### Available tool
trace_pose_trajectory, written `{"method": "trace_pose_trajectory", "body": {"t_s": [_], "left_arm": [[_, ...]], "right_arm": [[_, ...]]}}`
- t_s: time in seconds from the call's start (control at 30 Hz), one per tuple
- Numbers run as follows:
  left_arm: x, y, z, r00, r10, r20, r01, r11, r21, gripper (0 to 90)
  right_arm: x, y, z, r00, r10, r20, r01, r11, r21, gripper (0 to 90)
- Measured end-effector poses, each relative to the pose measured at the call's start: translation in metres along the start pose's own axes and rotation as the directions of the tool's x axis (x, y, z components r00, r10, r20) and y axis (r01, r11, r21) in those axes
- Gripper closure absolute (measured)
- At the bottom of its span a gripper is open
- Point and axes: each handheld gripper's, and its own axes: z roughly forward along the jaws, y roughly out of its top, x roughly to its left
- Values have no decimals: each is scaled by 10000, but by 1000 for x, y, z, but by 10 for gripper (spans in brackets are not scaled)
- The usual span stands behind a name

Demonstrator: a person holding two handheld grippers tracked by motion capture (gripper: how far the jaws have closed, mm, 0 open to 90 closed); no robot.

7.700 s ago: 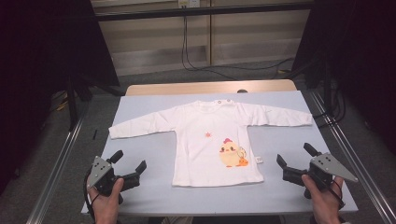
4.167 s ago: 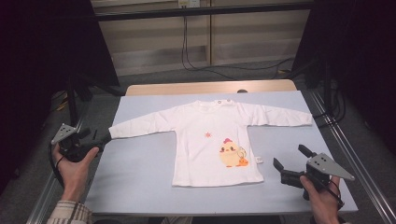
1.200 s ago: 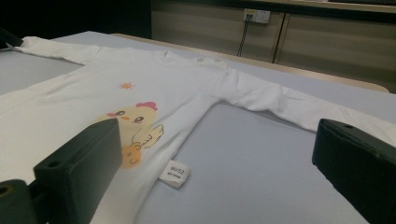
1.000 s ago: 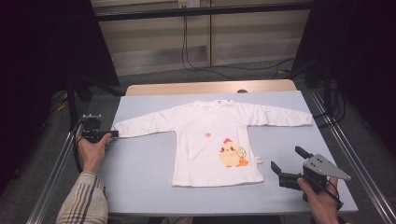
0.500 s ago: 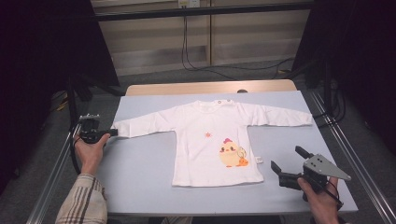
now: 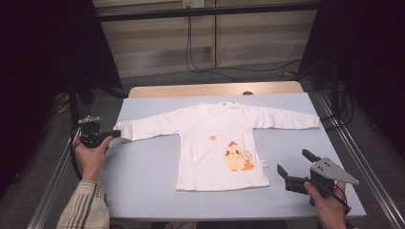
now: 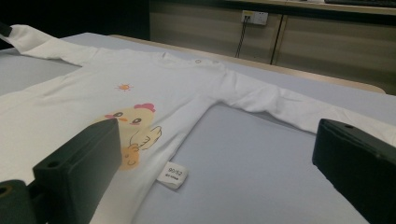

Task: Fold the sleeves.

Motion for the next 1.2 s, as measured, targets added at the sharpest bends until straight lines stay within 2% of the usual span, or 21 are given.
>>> {"method": "trace_pose_trajectory", "body": {"t_s": [0.17, 0.3, 0.57, 0.7, 1.2], "left_arm": [[-7, 3, -3, 9997, 220, 73, -220, 9997, -71, 843], [-15, 7, -5, 9988, 485, -94, -488, 9983, -332, 843], [-23, 11, -9, 9981, 541, 309, -519, 9964, -676, 844], [-27, 11, -11, 9981, 591, 195, -576, 9956, -735, 844], [-49, 16, -14, 9928, 991, 668, -913, 9895, -1123, 845]], "right_arm": [[0, 0, 0, 10000, 9, -10, -9, 10000, -18, 10], [0, 0, 0, 10000, 11, 6, -11, 10000, -24, 10], [0, 0, 0, 10000, 7, 0, -7, 10000, -37, 10], [0, 0, 0, 10000, 6, -7, -6, 10000, -27, 10], [0, 0, 0, 10000, -7, -27, 7, 10000, -31, 10]]}}
